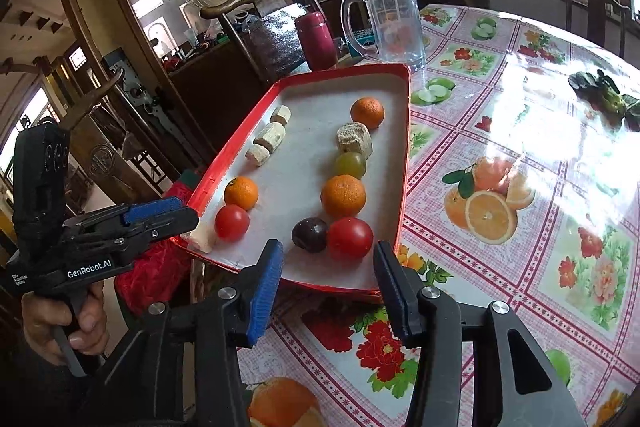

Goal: Organize fruits

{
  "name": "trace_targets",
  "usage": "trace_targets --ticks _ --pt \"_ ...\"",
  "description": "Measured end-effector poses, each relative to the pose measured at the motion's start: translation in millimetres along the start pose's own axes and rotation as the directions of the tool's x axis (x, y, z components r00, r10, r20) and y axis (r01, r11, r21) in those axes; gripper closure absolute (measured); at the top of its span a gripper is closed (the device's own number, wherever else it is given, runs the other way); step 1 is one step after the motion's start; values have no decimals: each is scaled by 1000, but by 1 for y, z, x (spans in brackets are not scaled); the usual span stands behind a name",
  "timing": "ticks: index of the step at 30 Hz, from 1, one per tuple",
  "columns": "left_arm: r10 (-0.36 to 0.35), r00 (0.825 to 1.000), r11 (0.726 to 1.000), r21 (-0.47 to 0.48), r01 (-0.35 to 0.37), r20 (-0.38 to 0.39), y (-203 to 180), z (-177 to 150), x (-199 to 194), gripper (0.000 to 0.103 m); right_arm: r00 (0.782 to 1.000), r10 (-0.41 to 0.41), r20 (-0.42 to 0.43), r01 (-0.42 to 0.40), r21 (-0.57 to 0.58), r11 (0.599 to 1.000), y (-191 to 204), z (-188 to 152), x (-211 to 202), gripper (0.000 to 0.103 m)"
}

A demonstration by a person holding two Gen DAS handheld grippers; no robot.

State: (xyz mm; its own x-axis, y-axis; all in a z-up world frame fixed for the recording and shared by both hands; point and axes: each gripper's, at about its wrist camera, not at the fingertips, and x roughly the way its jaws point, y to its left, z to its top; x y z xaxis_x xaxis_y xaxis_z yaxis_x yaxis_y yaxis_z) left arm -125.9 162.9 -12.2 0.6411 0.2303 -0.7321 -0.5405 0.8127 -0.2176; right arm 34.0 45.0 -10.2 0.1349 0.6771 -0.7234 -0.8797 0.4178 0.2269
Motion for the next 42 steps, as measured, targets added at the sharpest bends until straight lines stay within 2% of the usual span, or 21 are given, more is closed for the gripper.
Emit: trace_targets --ticks 2,4,7,9,14,19,23,28,32,42 --pt "16 1000 1000 22 -17 16 -4 -2 -7 46 1000 2 8 -2 -21 1000 -2 2 -7 46" --pt "23 999 999 43 -24 27 -8 -4 -13 44 1000 13 11 -13 -46 999 -3 4 -13 43" --pt "41 999 997 67 -43 30 -12 -7 -18 42 999 38 7 -37 -85 996 -4 5 -19 32" --pt "60 998 995 83 -62 33 -16 -9 -21 32 999 47 5 -46 -119 992 -3 5 -22 28" --pt "90 995 990 109 -93 33 -22 -17 -25 29 999 49 -4 -49 -200 979 4 1 -27 18" --pt "115 993 984 136 -119 37 -29 -22 -28 23 997 79 0 -75 -279 957 11 -6 -32 14" --pt "136 990 977 157 -141 44 -34 -24 -30 22 998 65 9 -59 -328 943 13 -10 -33 13" --pt "171 983 967 181 -181 69 -38 -24 -33 22 996 87 19 -76 -331 940 6 -7 -37 13" --pt "199 975 954 208 -215 99 -43 -26 -37 22 991 129 31 -113 -324 939 -1 -3 -42 8" --pt "231 967 940 231 -249 104 -45 -25 -38 21 993 114 36 -92 -391 916 1 -1 -45 7"
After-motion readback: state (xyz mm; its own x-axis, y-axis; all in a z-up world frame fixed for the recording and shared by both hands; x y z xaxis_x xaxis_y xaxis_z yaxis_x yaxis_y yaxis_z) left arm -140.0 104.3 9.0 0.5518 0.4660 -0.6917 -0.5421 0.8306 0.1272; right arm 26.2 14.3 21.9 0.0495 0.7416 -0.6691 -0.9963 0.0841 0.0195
